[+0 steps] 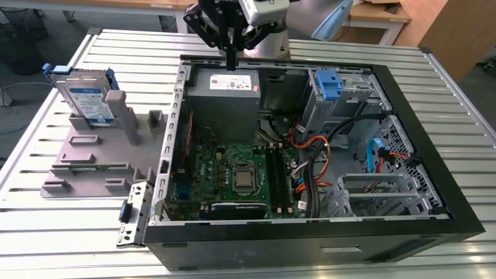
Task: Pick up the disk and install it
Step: 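Reach for the disk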
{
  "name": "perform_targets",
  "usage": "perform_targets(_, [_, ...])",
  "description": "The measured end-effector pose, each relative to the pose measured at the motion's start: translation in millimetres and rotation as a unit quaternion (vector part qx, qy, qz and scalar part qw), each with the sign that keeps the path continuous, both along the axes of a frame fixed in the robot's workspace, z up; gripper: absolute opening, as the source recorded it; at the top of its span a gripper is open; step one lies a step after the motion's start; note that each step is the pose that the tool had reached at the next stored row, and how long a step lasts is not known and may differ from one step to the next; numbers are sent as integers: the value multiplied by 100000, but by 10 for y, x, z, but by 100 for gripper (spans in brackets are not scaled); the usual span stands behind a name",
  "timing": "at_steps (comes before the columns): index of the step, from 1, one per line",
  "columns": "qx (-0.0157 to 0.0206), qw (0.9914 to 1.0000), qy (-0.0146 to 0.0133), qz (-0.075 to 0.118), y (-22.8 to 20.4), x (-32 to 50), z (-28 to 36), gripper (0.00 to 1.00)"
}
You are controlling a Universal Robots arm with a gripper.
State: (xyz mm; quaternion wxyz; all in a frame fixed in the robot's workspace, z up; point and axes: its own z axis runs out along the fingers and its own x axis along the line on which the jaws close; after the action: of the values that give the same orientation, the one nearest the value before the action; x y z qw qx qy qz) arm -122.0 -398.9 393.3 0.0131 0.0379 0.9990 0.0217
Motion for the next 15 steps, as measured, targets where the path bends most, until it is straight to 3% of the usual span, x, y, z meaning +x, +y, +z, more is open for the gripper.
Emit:
perform_targets(7, [0, 100000, -1, -1, 0, -64, 0, 11])
perform_targets(15, [-3, 100000, 3, 2, 0, -216, -1, 11])
